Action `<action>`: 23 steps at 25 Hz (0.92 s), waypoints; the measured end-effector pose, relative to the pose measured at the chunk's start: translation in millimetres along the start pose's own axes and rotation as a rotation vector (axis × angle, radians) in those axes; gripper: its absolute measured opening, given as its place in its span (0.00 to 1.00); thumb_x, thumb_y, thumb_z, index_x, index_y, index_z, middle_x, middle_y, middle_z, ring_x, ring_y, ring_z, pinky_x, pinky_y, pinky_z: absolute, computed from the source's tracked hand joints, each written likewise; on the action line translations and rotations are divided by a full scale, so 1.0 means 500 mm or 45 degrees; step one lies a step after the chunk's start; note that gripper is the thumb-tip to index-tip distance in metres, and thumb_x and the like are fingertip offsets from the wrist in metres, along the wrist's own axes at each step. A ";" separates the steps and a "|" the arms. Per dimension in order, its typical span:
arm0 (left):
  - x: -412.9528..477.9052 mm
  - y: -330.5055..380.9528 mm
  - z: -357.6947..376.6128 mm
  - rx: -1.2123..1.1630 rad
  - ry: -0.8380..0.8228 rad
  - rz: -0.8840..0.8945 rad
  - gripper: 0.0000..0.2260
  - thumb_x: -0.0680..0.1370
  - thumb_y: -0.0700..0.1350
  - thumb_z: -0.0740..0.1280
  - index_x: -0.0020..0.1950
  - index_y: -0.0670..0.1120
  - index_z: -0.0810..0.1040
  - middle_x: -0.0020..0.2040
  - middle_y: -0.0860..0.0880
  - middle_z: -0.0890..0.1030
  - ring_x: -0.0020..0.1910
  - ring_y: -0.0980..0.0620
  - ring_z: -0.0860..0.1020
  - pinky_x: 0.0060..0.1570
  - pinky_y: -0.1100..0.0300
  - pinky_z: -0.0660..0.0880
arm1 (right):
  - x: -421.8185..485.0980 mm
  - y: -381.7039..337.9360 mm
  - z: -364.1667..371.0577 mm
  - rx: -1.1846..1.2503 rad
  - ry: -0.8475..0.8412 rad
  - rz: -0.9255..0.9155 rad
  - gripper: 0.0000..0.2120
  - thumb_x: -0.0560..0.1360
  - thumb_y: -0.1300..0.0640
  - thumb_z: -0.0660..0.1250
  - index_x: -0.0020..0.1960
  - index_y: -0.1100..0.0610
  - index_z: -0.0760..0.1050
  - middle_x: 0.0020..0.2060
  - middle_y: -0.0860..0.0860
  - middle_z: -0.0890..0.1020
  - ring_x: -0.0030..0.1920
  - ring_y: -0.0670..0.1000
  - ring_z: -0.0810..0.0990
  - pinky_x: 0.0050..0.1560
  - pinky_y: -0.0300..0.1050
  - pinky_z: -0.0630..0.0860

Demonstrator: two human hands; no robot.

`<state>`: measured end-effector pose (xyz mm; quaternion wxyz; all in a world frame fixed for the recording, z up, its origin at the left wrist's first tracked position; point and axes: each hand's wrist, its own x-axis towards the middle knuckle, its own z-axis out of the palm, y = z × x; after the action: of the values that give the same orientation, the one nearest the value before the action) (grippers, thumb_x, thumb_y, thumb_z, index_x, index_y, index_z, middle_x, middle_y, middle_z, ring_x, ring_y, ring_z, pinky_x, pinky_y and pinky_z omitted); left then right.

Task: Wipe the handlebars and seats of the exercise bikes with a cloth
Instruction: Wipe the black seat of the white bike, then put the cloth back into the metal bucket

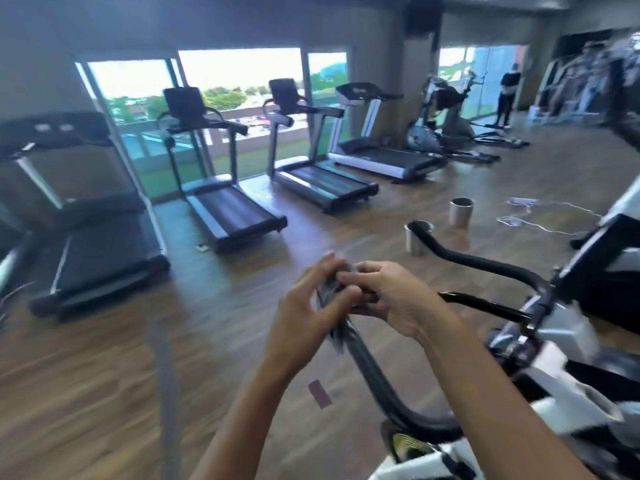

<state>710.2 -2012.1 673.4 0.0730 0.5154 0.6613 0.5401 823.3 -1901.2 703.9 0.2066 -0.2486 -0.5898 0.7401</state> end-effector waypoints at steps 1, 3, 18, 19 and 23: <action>-0.008 -0.038 -0.048 0.009 -0.047 -0.020 0.28 0.73 0.59 0.70 0.72 0.55 0.73 0.73 0.58 0.71 0.70 0.68 0.69 0.69 0.66 0.66 | 0.033 0.006 0.061 0.001 -0.103 0.049 0.11 0.79 0.62 0.67 0.58 0.66 0.79 0.47 0.61 0.83 0.45 0.55 0.81 0.47 0.45 0.80; -0.013 -0.114 -0.133 0.034 0.017 -0.088 0.25 0.76 0.51 0.71 0.74 0.54 0.71 0.74 0.57 0.69 0.70 0.70 0.67 0.71 0.65 0.66 | 0.090 0.027 0.153 0.098 -0.280 0.121 0.12 0.81 0.60 0.64 0.59 0.65 0.80 0.48 0.59 0.84 0.46 0.52 0.82 0.52 0.45 0.81; 0.314 -0.541 -0.535 -0.680 0.864 -0.716 0.15 0.84 0.46 0.60 0.47 0.42 0.84 0.47 0.39 0.84 0.46 0.42 0.80 0.61 0.38 0.74 | 0.715 0.113 0.534 0.079 -0.284 0.102 0.13 0.75 0.74 0.65 0.55 0.63 0.80 0.35 0.53 0.81 0.31 0.46 0.79 0.31 0.36 0.77; 0.359 -0.570 -0.569 -0.580 0.863 -0.731 0.15 0.84 0.47 0.60 0.48 0.42 0.83 0.46 0.38 0.84 0.46 0.42 0.80 0.61 0.35 0.73 | 0.771 0.096 0.535 0.086 -0.251 0.086 0.13 0.74 0.73 0.67 0.55 0.61 0.80 0.36 0.53 0.81 0.32 0.47 0.78 0.31 0.36 0.76; 0.543 -0.647 -0.672 -0.544 0.746 -0.701 0.16 0.85 0.48 0.58 0.53 0.39 0.82 0.53 0.34 0.83 0.52 0.38 0.81 0.63 0.35 0.73 | 0.990 0.022 0.527 0.250 -0.204 0.012 0.16 0.73 0.69 0.71 0.57 0.55 0.77 0.43 0.53 0.82 0.37 0.49 0.79 0.37 0.40 0.75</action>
<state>171.3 -1983.1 679.2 0.1284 0.1191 0.6403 0.7479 270.2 -1810.0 679.1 0.1787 -0.1698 -0.5279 0.8128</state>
